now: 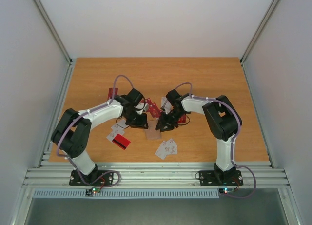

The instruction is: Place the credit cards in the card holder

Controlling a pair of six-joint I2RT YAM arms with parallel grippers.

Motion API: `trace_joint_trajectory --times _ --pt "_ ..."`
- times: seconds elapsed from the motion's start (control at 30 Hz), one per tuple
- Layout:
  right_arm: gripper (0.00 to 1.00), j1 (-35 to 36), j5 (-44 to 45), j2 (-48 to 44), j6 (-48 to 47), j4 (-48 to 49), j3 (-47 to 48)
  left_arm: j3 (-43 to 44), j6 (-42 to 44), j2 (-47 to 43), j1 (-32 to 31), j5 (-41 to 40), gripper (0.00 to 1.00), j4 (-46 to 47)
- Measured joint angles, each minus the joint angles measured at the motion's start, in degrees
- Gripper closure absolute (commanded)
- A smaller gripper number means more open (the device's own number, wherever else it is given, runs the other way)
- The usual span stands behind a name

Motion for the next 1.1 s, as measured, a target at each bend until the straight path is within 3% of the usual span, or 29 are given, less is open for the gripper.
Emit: trace_joint_trajectory --times 0.33,1.1 --pt "0.71 0.1 0.0 0.5 0.0 -0.9 0.8 -7.4 -4.7 -1.9 4.3 3.0 0.77 5.3" --pt "0.72 0.1 0.0 1.3 -0.2 -2.5 2.0 -7.9 -5.6 1.7 4.3 8.5 0.77 12.4"
